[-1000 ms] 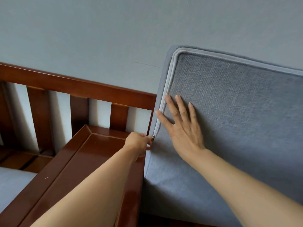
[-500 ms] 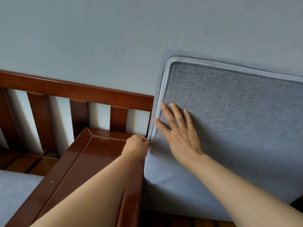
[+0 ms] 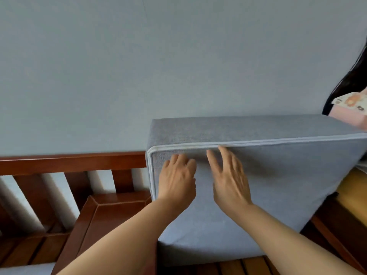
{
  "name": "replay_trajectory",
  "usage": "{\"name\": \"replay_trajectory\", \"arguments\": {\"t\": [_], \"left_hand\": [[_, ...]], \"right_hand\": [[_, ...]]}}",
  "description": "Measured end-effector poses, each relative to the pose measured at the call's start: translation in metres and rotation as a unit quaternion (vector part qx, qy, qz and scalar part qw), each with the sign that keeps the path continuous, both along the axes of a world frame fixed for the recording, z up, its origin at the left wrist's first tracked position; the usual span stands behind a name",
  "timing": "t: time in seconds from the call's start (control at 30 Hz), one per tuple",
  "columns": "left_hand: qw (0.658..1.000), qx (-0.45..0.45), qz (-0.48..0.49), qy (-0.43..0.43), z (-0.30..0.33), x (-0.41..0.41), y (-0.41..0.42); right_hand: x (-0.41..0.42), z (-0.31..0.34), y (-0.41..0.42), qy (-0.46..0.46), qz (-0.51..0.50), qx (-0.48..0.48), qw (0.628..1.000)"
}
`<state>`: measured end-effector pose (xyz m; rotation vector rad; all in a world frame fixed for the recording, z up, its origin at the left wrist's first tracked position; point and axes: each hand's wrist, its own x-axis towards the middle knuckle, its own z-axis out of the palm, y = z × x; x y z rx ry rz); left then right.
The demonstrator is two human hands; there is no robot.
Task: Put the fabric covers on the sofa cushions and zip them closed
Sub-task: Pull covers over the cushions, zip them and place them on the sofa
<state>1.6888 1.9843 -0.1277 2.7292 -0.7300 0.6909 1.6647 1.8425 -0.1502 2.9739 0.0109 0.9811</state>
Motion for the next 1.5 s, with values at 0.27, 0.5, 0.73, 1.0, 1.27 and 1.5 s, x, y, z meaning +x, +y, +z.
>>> {"name": "replay_trajectory", "arguments": {"t": [0.27,0.5,0.73,1.0,1.27,1.5], "left_hand": [[0.993,0.092,0.076,0.017,0.042,0.031,-0.125],[0.981,0.130,0.139,0.035,0.020,0.042,-0.158],[0.981,0.129,0.147,0.008,0.014,-0.007,-0.159],[0.985,0.081,0.123,-0.090,-0.016,-0.096,-0.144],[0.988,0.070,0.110,-0.087,-0.043,-0.186,-0.135],[0.985,0.151,0.052,-0.063,-0.081,-0.253,-0.116]], "right_hand": [[0.016,0.052,-0.158,0.061,-0.084,-0.002,0.995],[0.035,0.049,-0.233,0.130,0.013,-0.023,0.991],[-0.006,0.033,-0.230,0.079,0.031,0.002,0.996],[-0.103,0.006,-0.210,0.027,0.009,0.009,1.000],[-0.201,-0.028,-0.185,-0.038,-0.004,-0.016,0.999],[-0.279,-0.069,-0.194,0.031,0.036,-0.044,0.998]]}}
